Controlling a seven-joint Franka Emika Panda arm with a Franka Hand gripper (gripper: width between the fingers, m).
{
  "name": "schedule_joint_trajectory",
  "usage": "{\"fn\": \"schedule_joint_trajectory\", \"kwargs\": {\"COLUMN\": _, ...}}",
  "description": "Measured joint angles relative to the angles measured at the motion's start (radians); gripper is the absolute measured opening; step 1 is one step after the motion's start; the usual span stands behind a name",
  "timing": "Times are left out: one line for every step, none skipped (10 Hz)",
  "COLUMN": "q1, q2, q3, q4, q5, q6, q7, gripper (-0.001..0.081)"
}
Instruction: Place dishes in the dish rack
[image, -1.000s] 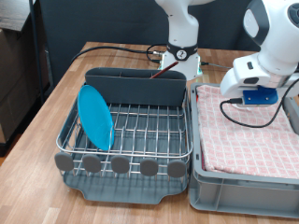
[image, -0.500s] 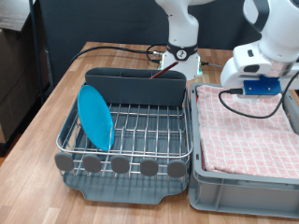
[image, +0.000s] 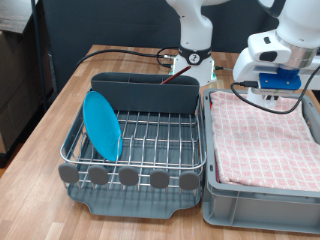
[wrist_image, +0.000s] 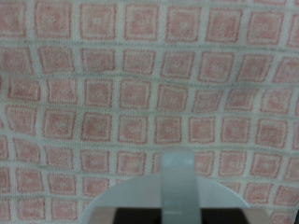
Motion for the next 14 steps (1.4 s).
{"fn": "schedule_joint_trajectory", "kwargs": {"q1": -0.004, "q2": 0.006, "q3": -0.017, "q4": 0.025, "q5": -0.003, "q6": -0.01, "q7": 0.0, "gripper": 0.0072}}
{"fn": "schedule_joint_trajectory", "kwargs": {"q1": -0.012, "q2": 0.01, "q3": -0.035, "q4": 0.052, "q5": -0.003, "q6": -0.022, "q7": -0.002, "gripper": 0.0072}}
{"fn": "schedule_joint_trajectory", "kwargs": {"q1": -0.021, "q2": 0.014, "q3": -0.052, "q4": 0.079, "q5": -0.012, "q6": -0.026, "q7": -0.002, "gripper": 0.0072}}
{"fn": "schedule_joint_trajectory", "kwargs": {"q1": -0.027, "q2": 0.018, "q3": -0.07, "q4": 0.106, "q5": -0.03, "q6": -0.025, "q7": -0.002, "gripper": 0.0072}}
{"fn": "schedule_joint_trajectory", "kwargs": {"q1": -0.032, "q2": 0.023, "q3": -0.088, "q4": 0.132, "q5": -0.049, "q6": -0.02, "q7": -0.002, "gripper": 0.0072}}
{"fn": "schedule_joint_trajectory", "kwargs": {"q1": -0.037, "q2": 0.033, "q3": -0.104, "q4": 0.16, "q5": -0.062, "q6": -0.012, "q7": -0.007, "gripper": 0.0072}}
{"fn": "schedule_joint_trajectory", "kwargs": {"q1": -0.045, "q2": 0.048, "q3": -0.118, "q4": 0.191, "q5": -0.063, "q6": -0.008, "q7": -0.024, "gripper": 0.0072}}
{"fn": "schedule_joint_trajectory", "kwargs": {"q1": -0.055, "q2": 0.067, "q3": -0.131, "q4": 0.225, "q5": -0.063, "q6": -0.007, "q7": -0.046, "gripper": 0.0072}}
{"fn": "schedule_joint_trajectory", "kwargs": {"q1": -0.065, "q2": 0.089, "q3": -0.142, "q4": 0.262, "q5": -0.063, "q6": -0.007, "q7": -0.069, "gripper": 0.0072}}
{"fn": "schedule_joint_trajectory", "kwargs": {"q1": -0.077, "q2": 0.112, "q3": -0.149, "q4": 0.298, "q5": -0.062, "q6": 0.004, "q7": -0.097, "gripper": 0.0072}}
{"fn": "schedule_joint_trajectory", "kwargs": {"q1": -0.084, "q2": 0.142, "q3": -0.149, "q4": 0.333, "q5": -0.062, "q6": 0.005, "q7": -0.117, "gripper": 0.0072}}
{"fn": "schedule_joint_trajectory", "kwargs": {"q1": -0.083, "q2": 0.142, "q3": -0.149, "q4": 0.333, "q5": -0.061, "q6": 0.001, "q7": -0.114, "gripper": 0.0072}}
{"fn": "schedule_joint_trajectory", "kwargs": {"q1": -0.083, "q2": 0.142, "q3": -0.15, "q4": 0.332, "q5": -0.064, "q6": 0.001, "q7": -0.114, "gripper": 0.0072}}
{"fn": "schedule_joint_trajectory", "kwargs": {"q1": -0.083, "q2": 0.143, "q3": -0.154, "q4": 0.333, "q5": -0.072, "q6": 0.011, "q7": -0.114, "gripper": 0.0072}}
